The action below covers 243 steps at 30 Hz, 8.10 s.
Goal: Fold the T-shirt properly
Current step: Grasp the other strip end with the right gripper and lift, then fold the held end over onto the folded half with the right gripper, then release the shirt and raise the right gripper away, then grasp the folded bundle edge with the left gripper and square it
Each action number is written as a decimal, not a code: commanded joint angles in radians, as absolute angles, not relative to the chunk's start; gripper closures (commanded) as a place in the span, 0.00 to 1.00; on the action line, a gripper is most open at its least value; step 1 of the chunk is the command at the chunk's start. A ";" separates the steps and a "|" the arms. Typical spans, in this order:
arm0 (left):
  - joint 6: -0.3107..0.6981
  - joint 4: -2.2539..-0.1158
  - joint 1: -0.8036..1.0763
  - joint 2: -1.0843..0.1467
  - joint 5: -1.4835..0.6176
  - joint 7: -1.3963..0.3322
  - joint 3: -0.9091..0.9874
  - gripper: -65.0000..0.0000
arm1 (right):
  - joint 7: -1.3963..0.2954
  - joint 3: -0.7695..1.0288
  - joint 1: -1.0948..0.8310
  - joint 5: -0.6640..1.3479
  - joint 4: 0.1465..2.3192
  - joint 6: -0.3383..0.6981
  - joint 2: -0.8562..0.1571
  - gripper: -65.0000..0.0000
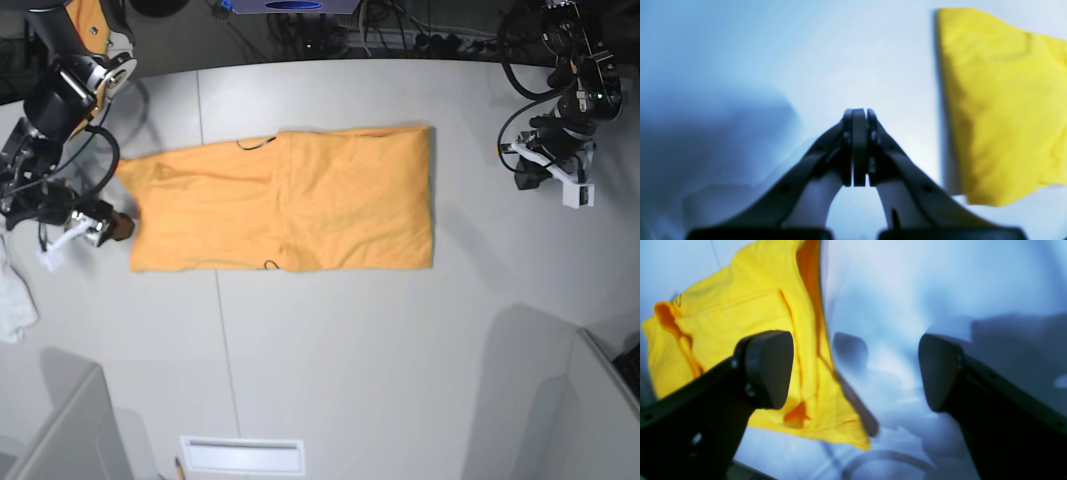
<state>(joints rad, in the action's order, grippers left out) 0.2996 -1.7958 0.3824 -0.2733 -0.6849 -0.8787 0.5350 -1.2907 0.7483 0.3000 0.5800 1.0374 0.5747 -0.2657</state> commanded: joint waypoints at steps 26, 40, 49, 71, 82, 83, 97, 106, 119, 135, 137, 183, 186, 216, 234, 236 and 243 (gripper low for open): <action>0.335 -1.813 0.321 -0.285 -0.487 -0.862 0.409 1.00 | -1.336 0.403 0.165 0.831 0.963 0.581 -0.249 0.22; 0.331 -1.761 0.242 -0.283 -0.487 -0.863 0.357 1.00 | -1.322 0.294 0.166 0.829 0.957 0.575 -0.242 0.22; 0.331 -1.732 0.223 -0.292 -0.479 -0.863 0.295 1.00 | -1.248 0.294 0.170 0.829 0.954 0.573 -0.245 0.71; 0.329 -1.604 0.082 -0.275 -0.163 -0.837 -0.159 1.00 | -1.165 0.291 0.142 0.828 1.415 0.217 -0.214 1.00; 0.329 -1.557 -0.039 -0.208 -0.159 -0.842 -0.255 1.00 | -1.104 -0.016 0.145 0.828 1.730 -0.056 -0.196 1.00; 0.329 -1.544 -0.047 -0.208 -0.159 -0.842 -0.268 1.00 | -1.082 -0.064 0.143 0.828 1.747 -0.097 -0.200 1.00; 0.331 -1.532 -0.030 -0.232 -0.159 -0.842 -0.283 1.00 | -0.958 -0.507 0.140 0.387 1.765 -0.294 -0.108 1.00; 0.332 -1.537 -0.005 -0.239 -0.159 -0.842 -0.278 1.00 | -1.124 -0.619 0.166 -0.119 1.696 -0.295 0.070 1.00; 0.334 -1.537 0.021 -0.259 -0.163 -0.842 -0.269 1.00 | -1.133 -0.803 0.166 -0.555 1.463 -0.378 0.134 1.00; 0.331 -1.561 0.033 -0.260 -0.166 -0.842 -0.268 1.00 | -1.129 -0.975 0.228 -0.661 1.300 -0.469 0.148 1.00; 0.331 -1.598 0.054 -0.271 -0.168 -0.842 -0.243 1.00 | -1.133 -0.975 0.240 -0.602 1.300 -0.469 0.148 1.00; 0.558 -1.756 0.312 -0.234 -0.730 -0.843 0.317 1.00 | -0.664 -0.498 -0.064 -0.197 1.868 -0.469 -0.031 1.00; 0.556 -1.750 0.308 -0.216 -0.885 -0.843 0.320 1.00 | -0.641 -0.392 -0.111 -0.197 1.870 -0.464 -0.031 1.00; 0.182 -1.348 0.038 -0.117 -1.020 -0.840 0.081 0.44 | -0.636 -0.311 -0.317 -0.197 1.974 -0.463 -0.117 1.00; 0.094 -1.320 -0.384 -0.447 -1.009 -0.993 -0.615 1.00 | -0.634 0.081 -0.410 0.156 1.980 -0.463 -0.110 1.00; 0.094 -1.331 -0.444 -0.461 -0.957 -0.993 -0.719 1.00 | -0.634 0.145 -0.438 0.266 1.980 -0.463 -0.111 1.00; 0.361 -1.366 -0.573 -0.461 -0.619 -0.987 -1.030 1.00 | -0.636 0.220 -0.483 0.423 1.979 -0.463 -0.108 1.00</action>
